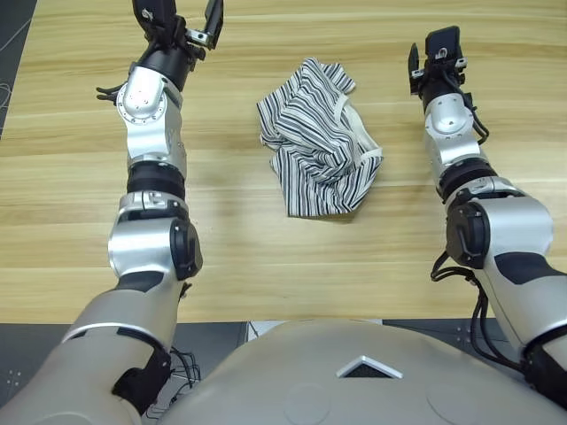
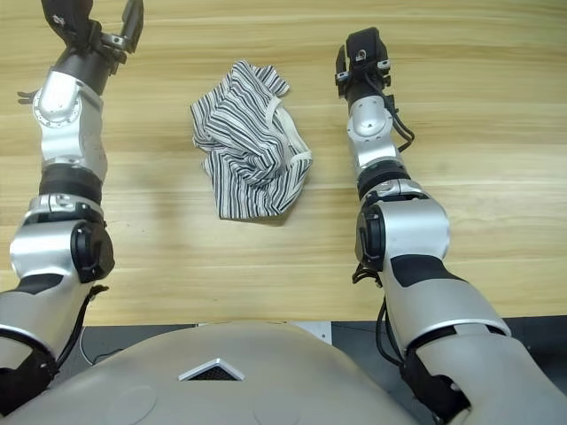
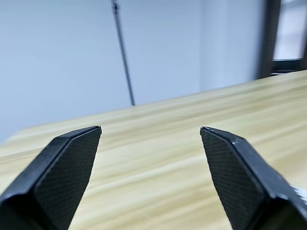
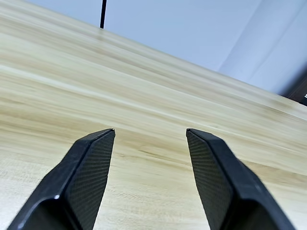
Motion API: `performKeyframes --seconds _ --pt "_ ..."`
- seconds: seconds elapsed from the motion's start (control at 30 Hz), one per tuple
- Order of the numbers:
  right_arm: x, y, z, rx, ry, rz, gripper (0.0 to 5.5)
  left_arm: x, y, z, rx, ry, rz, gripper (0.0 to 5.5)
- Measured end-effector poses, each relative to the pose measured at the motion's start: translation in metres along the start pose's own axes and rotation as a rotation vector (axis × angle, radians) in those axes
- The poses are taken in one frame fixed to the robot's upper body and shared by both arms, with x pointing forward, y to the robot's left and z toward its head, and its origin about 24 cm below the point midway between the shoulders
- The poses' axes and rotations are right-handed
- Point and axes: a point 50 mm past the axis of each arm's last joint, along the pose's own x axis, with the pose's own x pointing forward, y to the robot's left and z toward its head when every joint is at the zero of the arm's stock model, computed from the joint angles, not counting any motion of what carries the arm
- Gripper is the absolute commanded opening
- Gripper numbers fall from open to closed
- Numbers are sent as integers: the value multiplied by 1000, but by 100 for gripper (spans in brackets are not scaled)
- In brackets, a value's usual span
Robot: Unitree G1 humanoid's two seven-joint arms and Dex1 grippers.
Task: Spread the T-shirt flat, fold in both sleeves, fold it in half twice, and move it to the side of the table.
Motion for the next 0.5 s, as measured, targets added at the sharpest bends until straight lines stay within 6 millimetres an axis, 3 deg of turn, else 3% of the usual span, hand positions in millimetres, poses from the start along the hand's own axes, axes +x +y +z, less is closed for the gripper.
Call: performKeyframes --seconds 0.1,0.23,0.3,0.37,0.47,0.5 --pt "0 5 1 7 -1 10 275 -24 -8 -2 -3 78 -77 384" --pt "0 9 1 14 -3 16 275 -57 -37 9 55 230 -321 384" --pt "0 9 1 19 -3 8 275 -70 -65 16 56 319 -500 384" --pt "0 7 2 34 -6 -7 275 -86 -107 19 15 446 -718 384" --pt "4 0 8 113 -9 -15 275 -105 -156 22 -20 608 -934 384" --pt "5 -1 11 134 -11 4 275 -105 -164 23 -14 634 -962 384"
